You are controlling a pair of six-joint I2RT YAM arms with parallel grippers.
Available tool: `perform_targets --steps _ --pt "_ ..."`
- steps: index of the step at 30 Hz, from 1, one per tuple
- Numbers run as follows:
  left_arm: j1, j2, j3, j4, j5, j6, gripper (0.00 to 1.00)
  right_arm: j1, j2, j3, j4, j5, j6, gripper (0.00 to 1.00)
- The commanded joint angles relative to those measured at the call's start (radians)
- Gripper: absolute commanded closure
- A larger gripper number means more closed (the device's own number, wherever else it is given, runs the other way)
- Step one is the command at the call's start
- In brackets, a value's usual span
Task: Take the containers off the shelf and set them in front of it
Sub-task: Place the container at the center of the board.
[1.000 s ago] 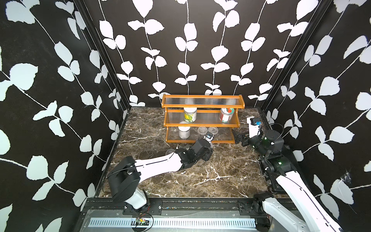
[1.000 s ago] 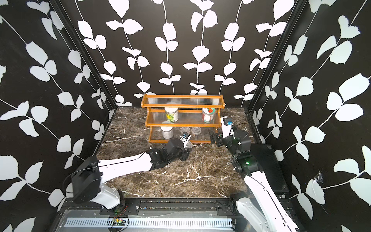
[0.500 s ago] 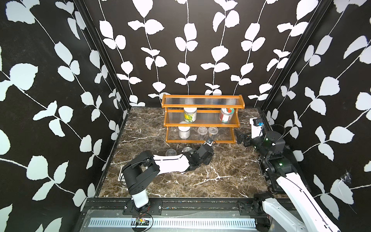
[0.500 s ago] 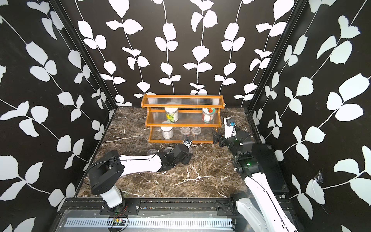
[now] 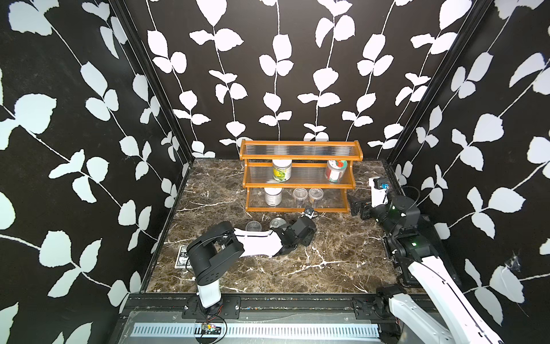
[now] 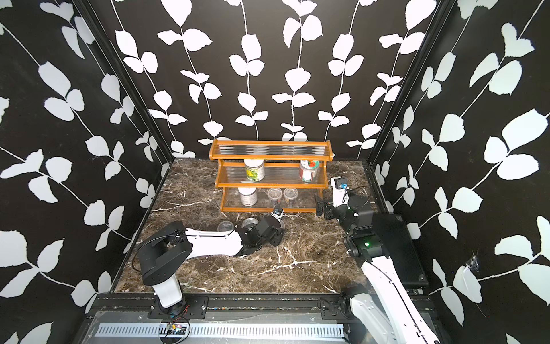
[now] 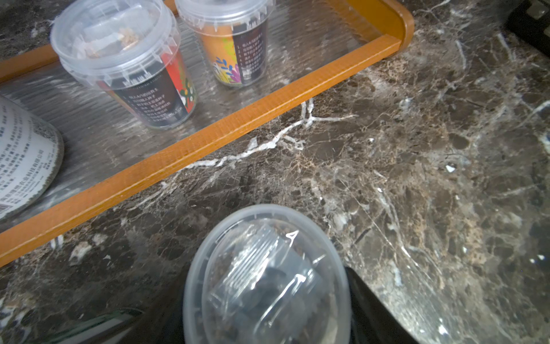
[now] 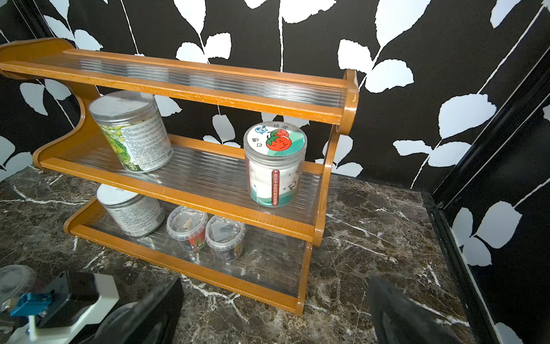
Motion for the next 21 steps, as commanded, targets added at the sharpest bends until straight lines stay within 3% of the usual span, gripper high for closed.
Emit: perform_targets --steps 1,10,21 --pt "0.008 -0.007 -0.002 -0.03 0.007 0.012 0.32 -0.013 -0.01 -0.024 0.035 -0.002 0.001 0.0" --pt "0.01 -0.057 0.024 -0.092 0.0 0.021 0.09 -0.028 -0.003 -0.027 0.04 -0.027 0.007 0.0" --pt "0.011 -0.155 0.104 -0.189 0.005 0.053 0.03 -0.042 0.009 -0.029 0.051 -0.058 0.015 0.0"
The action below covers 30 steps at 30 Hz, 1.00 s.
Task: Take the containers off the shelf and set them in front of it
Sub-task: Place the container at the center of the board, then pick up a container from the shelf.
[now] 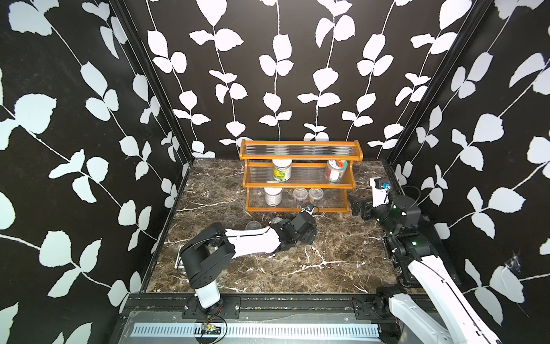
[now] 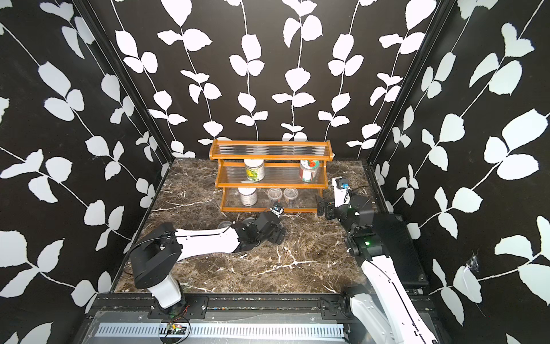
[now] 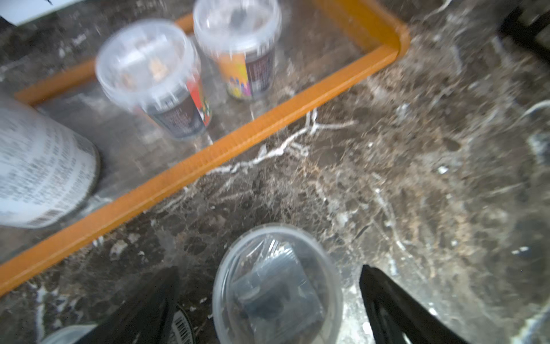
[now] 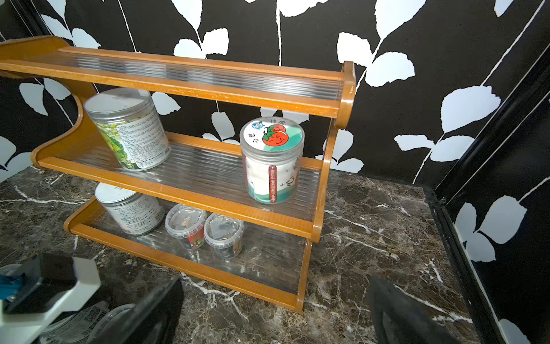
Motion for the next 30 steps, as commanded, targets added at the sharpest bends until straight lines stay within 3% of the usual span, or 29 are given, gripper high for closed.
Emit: perform_targets --steps 1,7,15,24,30 --pt "0.006 -0.086 0.045 -0.053 0.002 0.022 0.03 -0.008 0.002 -0.024 0.05 -0.017 0.009 0.0" --pt "0.042 -0.177 0.084 -0.128 -0.004 0.08 0.02 -0.014 0.005 -0.019 0.057 -0.023 0.007 0.0" --pt "0.199 -0.293 0.074 -0.073 -0.026 0.143 0.01 -0.019 0.0 -0.022 0.065 -0.028 0.013 0.0" --pt "0.388 -0.157 0.185 0.052 0.096 0.161 0.01 -0.021 -0.005 -0.011 0.069 -0.022 0.013 0.0" --pt "0.437 -0.057 0.279 0.087 0.115 0.177 0.01 -0.023 -0.009 -0.008 0.068 -0.017 0.013 0.0"
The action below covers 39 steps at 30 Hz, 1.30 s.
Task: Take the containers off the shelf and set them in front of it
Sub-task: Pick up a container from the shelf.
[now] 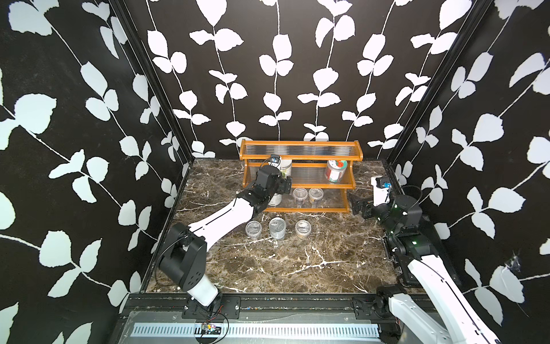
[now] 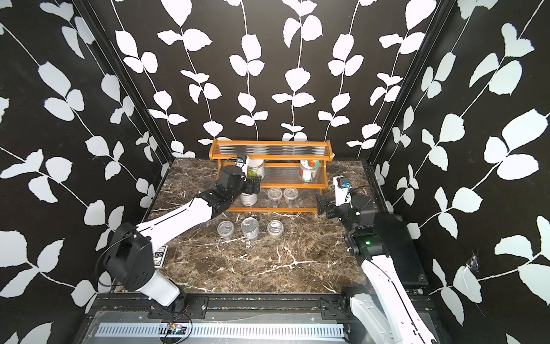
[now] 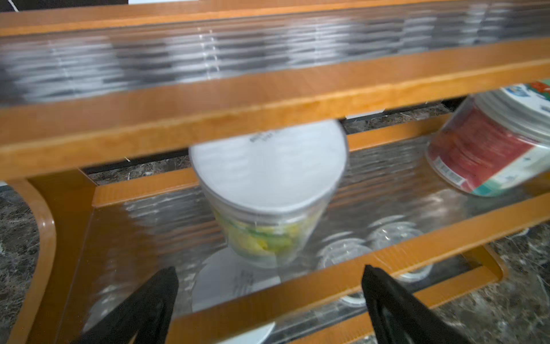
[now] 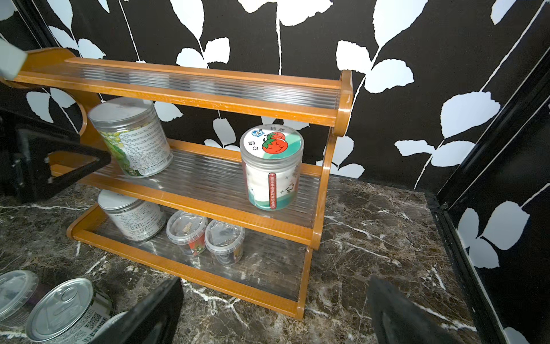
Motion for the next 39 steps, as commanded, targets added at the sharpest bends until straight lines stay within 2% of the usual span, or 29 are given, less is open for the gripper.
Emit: perform_targets --steps 1,24,26,29,31,39 --pt "0.017 0.033 0.069 0.042 0.027 0.028 0.01 -0.008 -0.012 -0.006 0.044 0.004 0.009 0.0" --pt "0.049 0.164 0.143 0.175 0.071 0.008 0.02 -0.011 0.03 -0.005 0.09 -0.05 0.029 0.0" --pt "0.051 0.173 0.15 0.179 0.081 0.018 0.07 -0.01 0.031 -0.006 0.093 -0.051 0.03 0.0" --pt "0.05 0.173 0.155 0.179 0.092 0.033 0.21 -0.011 0.032 -0.005 0.095 -0.057 0.032 0.0" --pt "0.05 0.169 0.154 0.178 0.094 0.034 0.27 -0.012 0.034 -0.004 0.096 -0.064 0.03 0.0" --pt "0.05 0.132 0.114 0.172 0.128 0.022 0.31 -0.012 0.044 -0.005 0.112 -0.086 0.038 0.0"
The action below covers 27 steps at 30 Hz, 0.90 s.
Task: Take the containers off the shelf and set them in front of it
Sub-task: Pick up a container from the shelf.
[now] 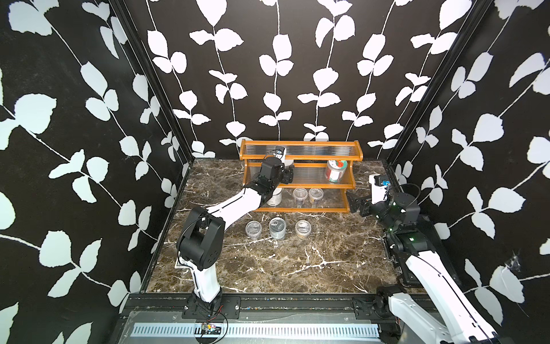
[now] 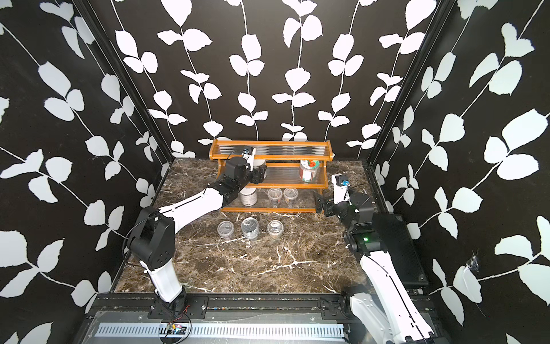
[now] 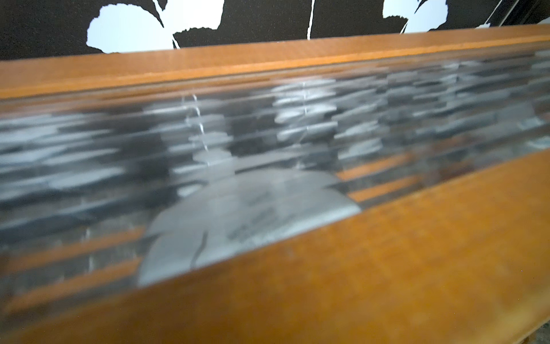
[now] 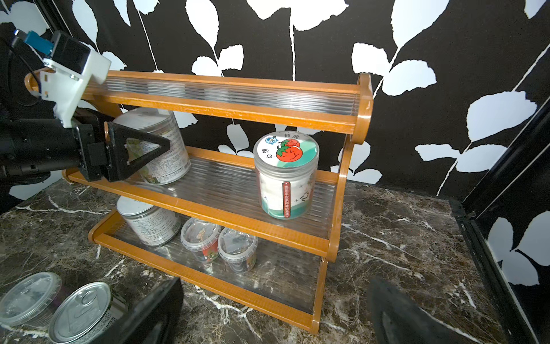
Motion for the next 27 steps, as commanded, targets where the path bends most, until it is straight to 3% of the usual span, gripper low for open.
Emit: perform_targets --steps 1,16,19,27 --pt "0.007 -0.059 -0.022 0.022 0.032 -0.007 0.31 -0.007 -0.002 -0.004 0.054 -0.016 0.012 0.0" --pt "-0.065 -0.253 -0.191 -0.073 0.03 -0.008 0.32 -0.014 0.01 0.01 0.048 -0.015 -0.001 0.0" --pt "-0.109 -0.292 -0.204 -0.105 0.008 0.0 0.32 -0.016 0.004 0.012 0.03 -0.003 -0.009 0.0" --pt "-0.332 -0.339 -0.213 -0.16 -0.076 -0.069 0.32 -0.042 -0.013 0.024 -0.04 0.031 -0.016 0.0"
